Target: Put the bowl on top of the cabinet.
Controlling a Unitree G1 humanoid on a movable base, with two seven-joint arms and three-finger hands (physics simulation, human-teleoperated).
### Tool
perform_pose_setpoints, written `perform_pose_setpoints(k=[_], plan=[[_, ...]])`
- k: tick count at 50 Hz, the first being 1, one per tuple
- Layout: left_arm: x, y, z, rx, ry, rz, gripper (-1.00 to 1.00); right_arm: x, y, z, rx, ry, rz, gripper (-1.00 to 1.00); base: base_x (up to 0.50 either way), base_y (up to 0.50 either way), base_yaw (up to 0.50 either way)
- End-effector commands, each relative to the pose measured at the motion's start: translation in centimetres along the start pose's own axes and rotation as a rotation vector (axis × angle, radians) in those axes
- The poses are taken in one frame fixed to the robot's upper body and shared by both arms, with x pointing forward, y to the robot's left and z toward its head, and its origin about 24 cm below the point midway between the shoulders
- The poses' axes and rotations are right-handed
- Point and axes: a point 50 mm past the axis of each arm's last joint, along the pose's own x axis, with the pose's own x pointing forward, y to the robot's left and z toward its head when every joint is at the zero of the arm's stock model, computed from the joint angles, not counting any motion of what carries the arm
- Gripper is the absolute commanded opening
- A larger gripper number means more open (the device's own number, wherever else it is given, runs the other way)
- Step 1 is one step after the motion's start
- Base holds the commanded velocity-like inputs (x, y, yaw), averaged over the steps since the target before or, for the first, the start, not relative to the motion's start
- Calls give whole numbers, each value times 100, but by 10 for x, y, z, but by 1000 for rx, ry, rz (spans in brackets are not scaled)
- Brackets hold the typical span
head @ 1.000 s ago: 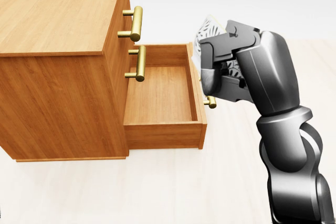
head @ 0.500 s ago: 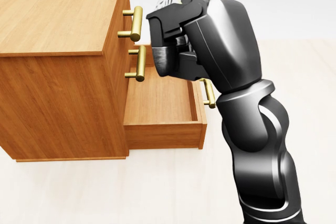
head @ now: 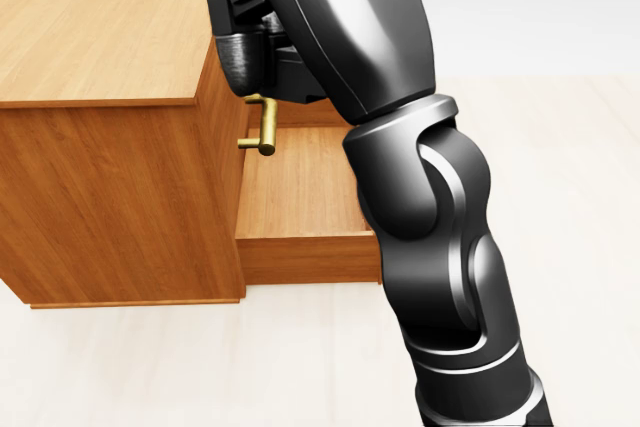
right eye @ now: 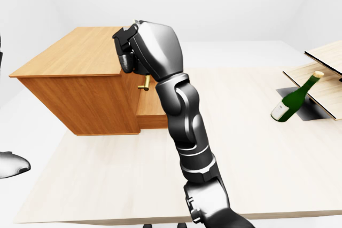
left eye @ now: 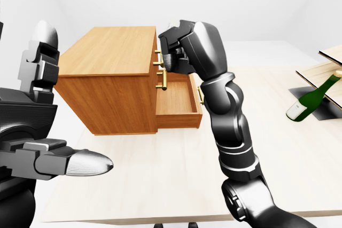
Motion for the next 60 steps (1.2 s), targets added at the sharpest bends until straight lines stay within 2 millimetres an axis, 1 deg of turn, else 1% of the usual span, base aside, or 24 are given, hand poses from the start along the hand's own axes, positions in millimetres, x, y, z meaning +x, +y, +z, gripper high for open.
perform_pose_setpoints(k=[1,6,14,25,36,45,60], plan=[[0,1,2,0,-2,1,100,12,4,6,-243,27,-11,-100,0,0,0],[0,1,1,0,-2,2,100,16,9,13,-250,16,-5,-100,0,0,0],[0,2,3,2,-4,5,100,21,10,26,-245,6,1,-100,0,0,0],[1,2,5,0,-8,6,100,27,14,35,-243,5,13,-100,0,0,0],[1,2,6,-2,-9,3,100,40,26,42,-271,-10,16,-100,0,0,0],[1,2,6,-1,-7,1,100,47,39,37,-277,2,26,-100,0,0,0],[1,2,7,-2,-8,0,100,54,47,35,-290,-1,23,-100,0,0,0]])
